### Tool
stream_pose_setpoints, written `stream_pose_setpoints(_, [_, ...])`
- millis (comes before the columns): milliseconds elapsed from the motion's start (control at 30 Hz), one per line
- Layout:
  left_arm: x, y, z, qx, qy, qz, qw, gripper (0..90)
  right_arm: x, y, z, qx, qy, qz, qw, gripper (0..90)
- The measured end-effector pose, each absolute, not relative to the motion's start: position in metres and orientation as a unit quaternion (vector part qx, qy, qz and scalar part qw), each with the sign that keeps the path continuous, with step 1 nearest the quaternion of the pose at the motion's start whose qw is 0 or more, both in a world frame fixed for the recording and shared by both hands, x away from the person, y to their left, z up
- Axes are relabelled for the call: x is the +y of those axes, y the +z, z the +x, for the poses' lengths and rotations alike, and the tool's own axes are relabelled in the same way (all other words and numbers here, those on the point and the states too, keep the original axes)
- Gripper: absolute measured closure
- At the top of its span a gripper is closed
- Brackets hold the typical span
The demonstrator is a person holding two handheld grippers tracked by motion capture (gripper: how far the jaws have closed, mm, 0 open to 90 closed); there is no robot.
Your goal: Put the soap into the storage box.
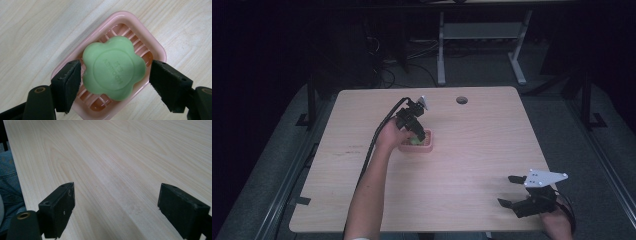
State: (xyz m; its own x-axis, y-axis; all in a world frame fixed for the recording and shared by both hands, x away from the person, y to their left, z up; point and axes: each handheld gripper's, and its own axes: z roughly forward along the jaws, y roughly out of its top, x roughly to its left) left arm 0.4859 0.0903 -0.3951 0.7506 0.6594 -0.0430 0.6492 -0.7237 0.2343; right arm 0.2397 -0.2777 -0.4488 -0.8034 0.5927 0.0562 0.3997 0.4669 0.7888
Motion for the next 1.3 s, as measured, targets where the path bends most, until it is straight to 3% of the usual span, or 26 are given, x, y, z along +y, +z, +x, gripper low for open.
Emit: stream_pose_setpoints(1300, [0.102,-0.372,0.459,0.327,0.036,0.932,0.153,25.5,-0.278,-0.45,0.239,0.85,0.421,0.296,0.113,13.8])
